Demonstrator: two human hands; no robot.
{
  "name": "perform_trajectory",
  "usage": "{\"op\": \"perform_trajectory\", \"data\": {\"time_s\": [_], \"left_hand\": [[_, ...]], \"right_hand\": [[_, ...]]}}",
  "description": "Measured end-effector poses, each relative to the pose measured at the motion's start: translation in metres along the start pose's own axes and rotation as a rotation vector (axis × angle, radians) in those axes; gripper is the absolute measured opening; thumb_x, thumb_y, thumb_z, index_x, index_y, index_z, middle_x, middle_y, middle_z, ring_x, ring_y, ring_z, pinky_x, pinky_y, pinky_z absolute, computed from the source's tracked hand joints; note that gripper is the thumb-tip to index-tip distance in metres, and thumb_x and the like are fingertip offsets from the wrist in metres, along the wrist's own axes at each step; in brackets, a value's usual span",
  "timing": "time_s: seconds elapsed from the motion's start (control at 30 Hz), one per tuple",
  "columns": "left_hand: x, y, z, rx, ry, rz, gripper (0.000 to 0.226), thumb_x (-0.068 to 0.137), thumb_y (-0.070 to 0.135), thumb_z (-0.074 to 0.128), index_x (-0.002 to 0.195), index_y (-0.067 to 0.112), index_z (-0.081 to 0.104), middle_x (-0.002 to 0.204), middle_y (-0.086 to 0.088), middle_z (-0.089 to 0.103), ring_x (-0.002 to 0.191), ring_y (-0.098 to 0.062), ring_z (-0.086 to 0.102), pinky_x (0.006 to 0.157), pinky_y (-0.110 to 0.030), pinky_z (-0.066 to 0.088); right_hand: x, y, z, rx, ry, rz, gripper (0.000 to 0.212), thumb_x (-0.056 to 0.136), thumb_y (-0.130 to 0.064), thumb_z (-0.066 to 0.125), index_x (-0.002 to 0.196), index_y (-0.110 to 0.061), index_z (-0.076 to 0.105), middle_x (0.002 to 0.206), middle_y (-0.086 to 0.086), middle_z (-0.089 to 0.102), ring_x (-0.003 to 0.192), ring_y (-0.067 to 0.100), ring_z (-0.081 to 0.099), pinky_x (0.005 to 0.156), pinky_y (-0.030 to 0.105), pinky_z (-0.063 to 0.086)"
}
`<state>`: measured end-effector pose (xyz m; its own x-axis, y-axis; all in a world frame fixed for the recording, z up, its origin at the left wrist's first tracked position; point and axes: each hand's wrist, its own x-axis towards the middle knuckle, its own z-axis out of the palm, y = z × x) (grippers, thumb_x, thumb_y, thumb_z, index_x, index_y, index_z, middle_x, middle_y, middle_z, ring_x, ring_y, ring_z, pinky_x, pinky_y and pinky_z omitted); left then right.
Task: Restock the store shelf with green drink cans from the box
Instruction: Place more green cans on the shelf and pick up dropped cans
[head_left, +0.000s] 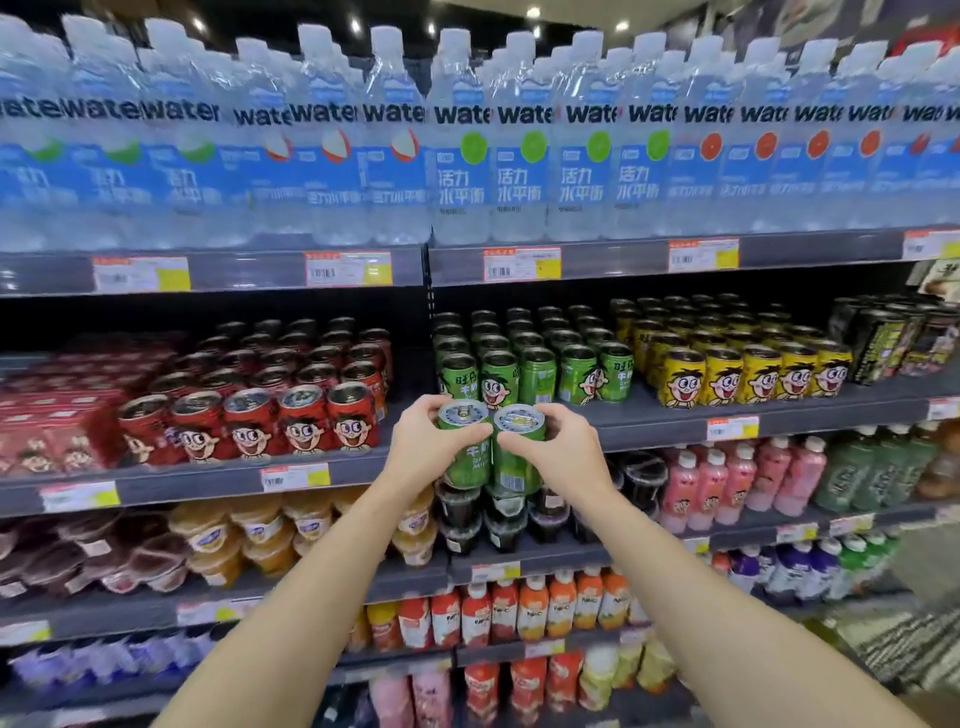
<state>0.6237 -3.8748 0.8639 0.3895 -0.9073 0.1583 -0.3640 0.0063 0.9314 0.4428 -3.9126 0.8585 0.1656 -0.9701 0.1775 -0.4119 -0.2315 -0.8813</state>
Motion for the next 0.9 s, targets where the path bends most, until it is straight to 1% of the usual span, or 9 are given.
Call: {"op": "perform_trajectory", "data": {"time_s": [0.07, 0.2, 0.33, 0.4, 0.53, 0.63, 0.73, 0.8, 0.9], "left_hand": [[0.006, 0.000, 0.003, 0.007, 0.015, -0.004, 0.063, 0.062, 0.045, 0.087, 0.114, 0.023, 0.060, 0.107, 0.010, 0.066, 0.089, -0.005, 0.066, 0.075, -0.031, 0.058], [0.023, -0.003, 0.008, 0.020, 0.028, -0.002, 0.067, 0.057, 0.052, 0.085, 0.112, 0.025, 0.059, 0.108, 0.008, 0.066, 0.089, -0.008, 0.067, 0.077, -0.036, 0.059], [0.041, -0.003, 0.011, 0.043, 0.056, -0.015, 0.071, 0.057, 0.051, 0.086, 0.116, 0.023, 0.058, 0.110, 0.007, 0.065, 0.093, -0.008, 0.066, 0.081, -0.036, 0.058], [0.048, 0.001, 0.012, 0.057, 0.073, -0.024, 0.070, 0.059, 0.048, 0.086, 0.117, 0.022, 0.057, 0.110, 0.006, 0.064, 0.095, -0.009, 0.065, 0.080, -0.033, 0.057], [0.064, 0.003, 0.017, 0.071, 0.116, -0.043, 0.061, 0.061, 0.045, 0.086, 0.112, 0.023, 0.058, 0.107, 0.008, 0.064, 0.092, -0.010, 0.065, 0.076, -0.031, 0.056], [0.076, -0.001, 0.023, 0.068, 0.162, -0.070, 0.058, 0.059, 0.045, 0.087, 0.106, 0.026, 0.060, 0.106, 0.007, 0.065, 0.091, -0.013, 0.066, 0.080, -0.037, 0.057], [0.082, -0.005, 0.030, 0.073, 0.181, -0.098, 0.055, 0.060, 0.043, 0.088, 0.103, 0.027, 0.059, 0.105, 0.008, 0.064, 0.093, -0.013, 0.066, 0.082, -0.038, 0.057], [0.084, -0.005, 0.034, 0.082, 0.185, -0.108, 0.053, 0.061, 0.042, 0.088, 0.102, 0.029, 0.057, 0.104, 0.010, 0.063, 0.092, -0.014, 0.066, 0.079, -0.035, 0.056], [0.085, -0.004, 0.039, 0.087, 0.186, -0.131, 0.053, 0.066, 0.040, 0.086, 0.106, 0.028, 0.055, 0.097, 0.019, 0.053, 0.088, -0.014, 0.065, 0.066, -0.025, 0.051]], "right_hand": [[0.009, -0.002, -0.001, -0.019, 0.012, -0.009, 0.047, 0.068, -0.051, 0.080, 0.105, -0.034, 0.056, 0.108, -0.010, 0.064, 0.104, 0.012, 0.060, 0.089, 0.037, 0.053], [0.027, -0.004, -0.004, -0.029, 0.004, -0.013, 0.042, 0.075, -0.043, 0.080, 0.105, -0.031, 0.054, 0.095, -0.020, 0.057, 0.093, 0.005, 0.058, 0.078, 0.024, 0.046], [0.051, -0.004, 0.003, -0.020, -0.020, -0.007, 0.063, 0.074, -0.048, 0.080, 0.126, -0.021, 0.056, 0.114, -0.011, 0.058, 0.109, 0.013, 0.058, 0.087, 0.030, 0.048], [0.065, -0.002, 0.007, -0.013, -0.028, -0.005, 0.068, 0.071, -0.051, 0.080, 0.127, -0.019, 0.058, 0.119, -0.009, 0.062, 0.108, 0.013, 0.059, 0.087, 0.032, 0.050], [0.090, 0.002, 0.012, 0.040, -0.029, -0.012, 0.059, 0.074, -0.043, 0.081, 0.123, -0.018, 0.060, 0.106, -0.010, 0.062, 0.101, 0.011, 0.058, 0.083, 0.027, 0.046], [0.103, 0.008, 0.018, 0.052, -0.051, -0.001, 0.071, 0.065, -0.058, 0.079, 0.124, -0.023, 0.059, 0.117, -0.007, 0.063, 0.113, 0.016, 0.056, 0.093, 0.038, 0.050], [0.113, 0.014, 0.021, 0.056, -0.067, 0.003, 0.085, 0.054, -0.070, 0.071, 0.125, -0.025, 0.059, 0.122, -0.005, 0.063, 0.117, 0.018, 0.056, 0.094, 0.043, 0.051], [0.117, 0.016, 0.020, 0.055, -0.074, 0.003, 0.084, 0.056, -0.069, 0.072, 0.126, -0.024, 0.059, 0.122, -0.004, 0.063, 0.116, 0.018, 0.056, 0.094, 0.043, 0.051], [0.120, 0.020, 0.020, 0.051, -0.093, 0.021, 0.079, 0.063, -0.063, 0.076, 0.128, -0.024, 0.058, 0.124, -0.004, 0.061, 0.119, 0.018, 0.055, 0.095, 0.042, 0.051]]}}
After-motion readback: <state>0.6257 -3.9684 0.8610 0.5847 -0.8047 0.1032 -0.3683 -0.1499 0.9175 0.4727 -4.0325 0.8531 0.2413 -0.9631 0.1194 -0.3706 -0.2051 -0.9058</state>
